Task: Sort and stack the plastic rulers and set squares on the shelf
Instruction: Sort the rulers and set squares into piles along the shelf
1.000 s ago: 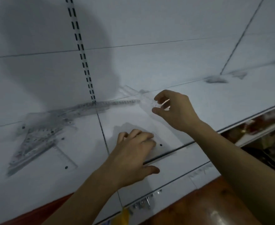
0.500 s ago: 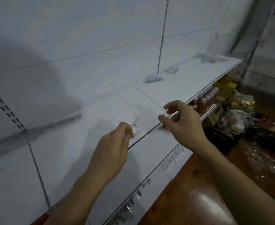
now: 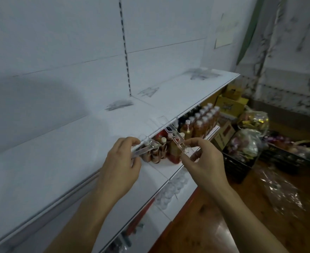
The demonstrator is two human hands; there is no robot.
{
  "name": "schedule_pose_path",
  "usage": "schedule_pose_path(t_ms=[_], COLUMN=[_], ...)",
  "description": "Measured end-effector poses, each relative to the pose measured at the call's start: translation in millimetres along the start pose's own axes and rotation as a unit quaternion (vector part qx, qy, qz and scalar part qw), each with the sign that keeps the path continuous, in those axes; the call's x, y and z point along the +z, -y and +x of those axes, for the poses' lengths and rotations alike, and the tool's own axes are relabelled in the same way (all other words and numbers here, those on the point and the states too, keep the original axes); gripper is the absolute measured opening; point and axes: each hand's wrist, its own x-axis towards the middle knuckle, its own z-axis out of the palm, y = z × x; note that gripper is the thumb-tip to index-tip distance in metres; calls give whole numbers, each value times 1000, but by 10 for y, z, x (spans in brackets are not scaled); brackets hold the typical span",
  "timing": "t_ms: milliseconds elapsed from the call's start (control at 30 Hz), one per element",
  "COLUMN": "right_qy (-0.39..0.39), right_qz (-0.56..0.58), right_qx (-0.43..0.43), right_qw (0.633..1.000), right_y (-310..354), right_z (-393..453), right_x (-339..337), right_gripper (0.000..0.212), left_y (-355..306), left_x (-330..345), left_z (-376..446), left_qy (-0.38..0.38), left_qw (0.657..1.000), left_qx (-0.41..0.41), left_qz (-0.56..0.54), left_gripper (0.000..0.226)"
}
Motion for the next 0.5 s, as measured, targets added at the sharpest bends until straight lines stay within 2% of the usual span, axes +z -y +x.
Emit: schedule_pose_path(t_ms=[133,333,500], right_qy=[-9,-39,-54], right_qz=[-23,-20,8], right_qx=[-12,-8,-14], right_qw=[1000,999,998], right_y=[-340,-670,-889], right_z=[312,897,1342], right_x=[-338,-770,-790], right_gripper=[20,21,20], left_y=[-319,-597,-441], left_x=[414,792,1068], left_z=[396,1230,2016], left_qy=[16,22,50], left_qw=[1000,997,994], left_qx=[15,48,-3], left_qz=[12,57,93], left_gripper=[32,37,34])
